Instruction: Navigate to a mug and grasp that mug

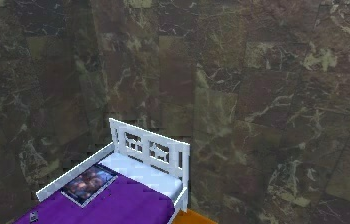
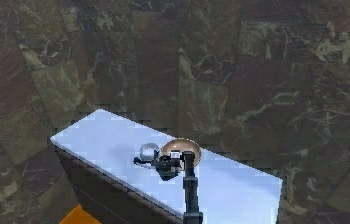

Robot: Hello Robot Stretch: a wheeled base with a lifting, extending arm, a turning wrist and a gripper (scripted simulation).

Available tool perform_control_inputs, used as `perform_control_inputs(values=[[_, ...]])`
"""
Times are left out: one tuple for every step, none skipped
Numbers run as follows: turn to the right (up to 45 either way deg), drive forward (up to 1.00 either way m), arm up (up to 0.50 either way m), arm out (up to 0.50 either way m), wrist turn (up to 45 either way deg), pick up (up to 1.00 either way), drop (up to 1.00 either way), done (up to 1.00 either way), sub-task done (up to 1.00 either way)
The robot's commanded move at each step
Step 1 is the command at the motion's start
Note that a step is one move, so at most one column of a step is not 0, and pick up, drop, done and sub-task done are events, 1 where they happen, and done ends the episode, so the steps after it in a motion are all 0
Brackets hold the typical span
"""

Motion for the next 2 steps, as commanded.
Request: perform_control_inputs(values=[[0.0, 0.0, 0.1, 0.0, 0.0, 0.0, 0.0, 0.0, 0.0], [0.0, 0.0, 0.0, 0.0, 0.0, 0.0, 0.0, 1.0, 0.0]])
